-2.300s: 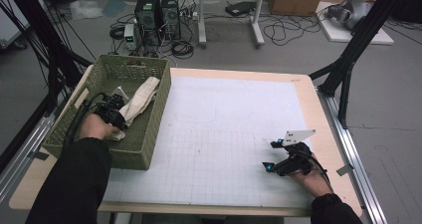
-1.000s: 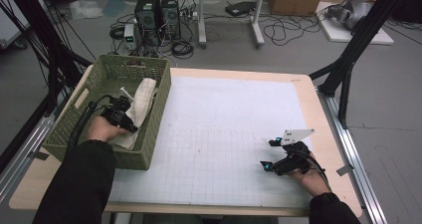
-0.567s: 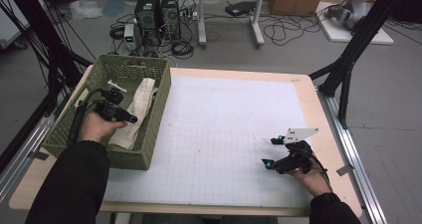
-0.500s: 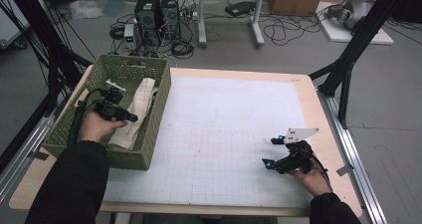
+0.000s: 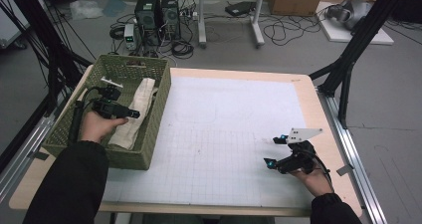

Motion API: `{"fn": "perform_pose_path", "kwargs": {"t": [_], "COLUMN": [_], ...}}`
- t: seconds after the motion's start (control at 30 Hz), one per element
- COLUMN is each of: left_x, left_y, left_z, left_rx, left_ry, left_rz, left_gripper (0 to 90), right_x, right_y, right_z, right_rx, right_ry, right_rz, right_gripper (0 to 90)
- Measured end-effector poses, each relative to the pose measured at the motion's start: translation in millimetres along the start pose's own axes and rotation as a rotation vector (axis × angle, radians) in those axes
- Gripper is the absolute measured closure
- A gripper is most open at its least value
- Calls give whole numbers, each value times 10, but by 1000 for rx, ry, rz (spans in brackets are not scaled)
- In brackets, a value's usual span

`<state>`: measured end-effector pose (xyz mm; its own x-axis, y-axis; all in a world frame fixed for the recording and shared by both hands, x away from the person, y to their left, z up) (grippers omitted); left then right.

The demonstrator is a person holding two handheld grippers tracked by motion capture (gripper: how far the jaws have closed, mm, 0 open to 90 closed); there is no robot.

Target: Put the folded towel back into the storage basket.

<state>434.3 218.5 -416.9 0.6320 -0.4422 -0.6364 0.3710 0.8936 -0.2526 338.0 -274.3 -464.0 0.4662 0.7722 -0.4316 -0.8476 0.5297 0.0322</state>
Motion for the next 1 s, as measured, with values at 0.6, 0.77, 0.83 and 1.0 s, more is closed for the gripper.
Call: {"fn": "perform_pose_path", "kwargs": {"t": [0.6,0.77,0.83,1.0], "left_x": [-68,-98,-113,-131], "left_y": [15,5,-6,-32], "left_z": [9,41,56,59], "left_rx": [-32,-53,-62,-86], "left_ry": [-51,-89,-106,-122], "left_rz": [-12,-41,-52,-75], "left_gripper": [517,508,506,508], "right_x": [-23,-29,-36,-30], "right_y": [11,14,14,11], "right_z": [13,15,15,18], "right_rx": [2,1,-2,-3], "right_ry": [-3,-6,-6,-9], "right_rz": [2,2,0,3], "right_gripper": [119,119,119,119]}}
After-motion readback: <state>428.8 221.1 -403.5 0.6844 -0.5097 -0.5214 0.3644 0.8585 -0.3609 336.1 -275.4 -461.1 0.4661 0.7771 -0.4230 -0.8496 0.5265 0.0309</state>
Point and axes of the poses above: each handheld gripper's, and its own axes: x roughly forward along the jaws, z roughly out of its top, y roughly to its left, the point moved 7 cm from there along x, roughly forward along the jaws, and after that the axes turned 13 degrees about -y, right-handed, at the moved point
